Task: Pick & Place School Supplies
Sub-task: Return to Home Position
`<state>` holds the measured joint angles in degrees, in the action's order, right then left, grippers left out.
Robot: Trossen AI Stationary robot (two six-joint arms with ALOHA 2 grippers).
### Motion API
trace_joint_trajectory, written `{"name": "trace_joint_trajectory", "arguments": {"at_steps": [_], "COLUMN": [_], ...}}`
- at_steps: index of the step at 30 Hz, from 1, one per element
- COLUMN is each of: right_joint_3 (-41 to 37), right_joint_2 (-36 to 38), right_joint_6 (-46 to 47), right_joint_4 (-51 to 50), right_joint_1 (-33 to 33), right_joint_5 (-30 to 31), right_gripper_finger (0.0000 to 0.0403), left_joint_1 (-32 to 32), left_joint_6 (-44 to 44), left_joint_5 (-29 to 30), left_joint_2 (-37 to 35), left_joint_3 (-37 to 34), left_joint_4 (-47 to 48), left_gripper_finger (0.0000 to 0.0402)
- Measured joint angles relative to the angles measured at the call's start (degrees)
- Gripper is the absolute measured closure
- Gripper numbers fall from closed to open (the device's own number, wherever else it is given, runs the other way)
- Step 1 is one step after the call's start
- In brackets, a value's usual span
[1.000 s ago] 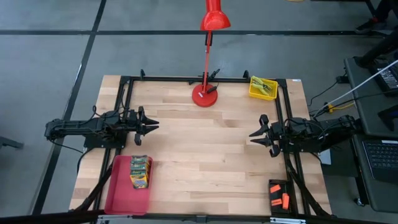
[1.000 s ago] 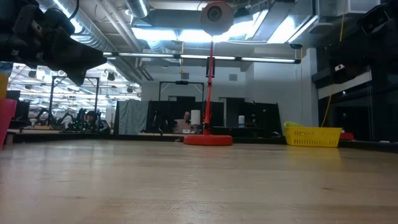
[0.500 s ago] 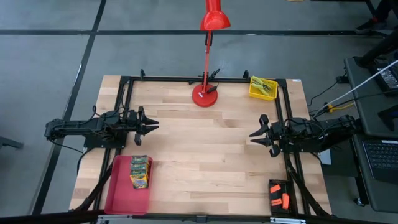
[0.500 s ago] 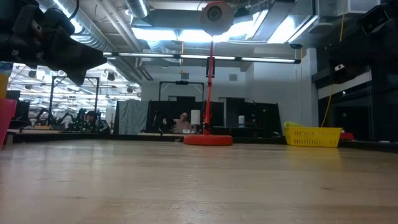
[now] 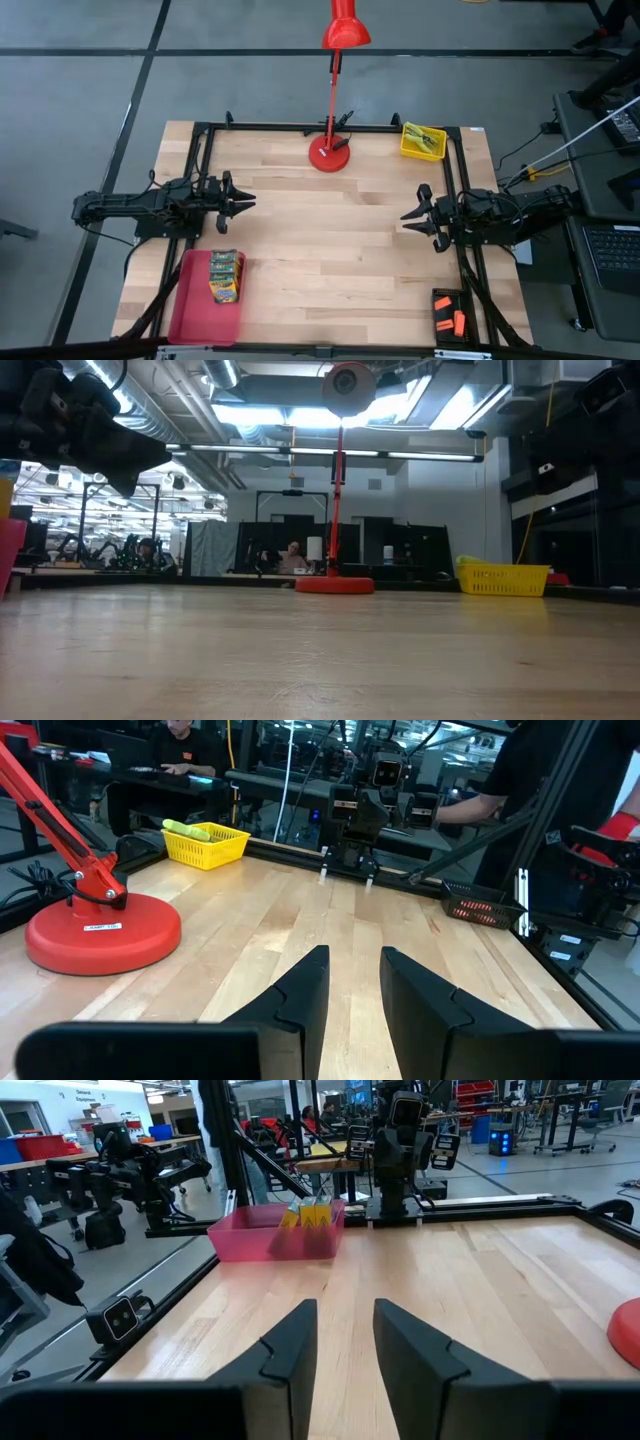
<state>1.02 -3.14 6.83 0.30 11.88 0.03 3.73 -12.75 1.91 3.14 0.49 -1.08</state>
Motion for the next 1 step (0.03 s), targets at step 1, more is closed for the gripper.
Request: {"name": "trace_joint_trajectory", "arguments": {"at_steps": [1], "right_joint_3": [0.0], "right_joint_2": [0.0], "right_joint_6": [0.0], "right_joint_4": [0.0], "right_joint_1": [0.0], "right_joint_5": [0.0], "right_gripper_finger": [0.0298], "left_joint_1": [0.0], "left_joint_6": [0.0], "left_joint_5": [0.0], "left_joint_2": [0.0], "left_joint_3": [0.0], "left_joint_4": [0.0], "left_gripper_finger": [0.0313]}}
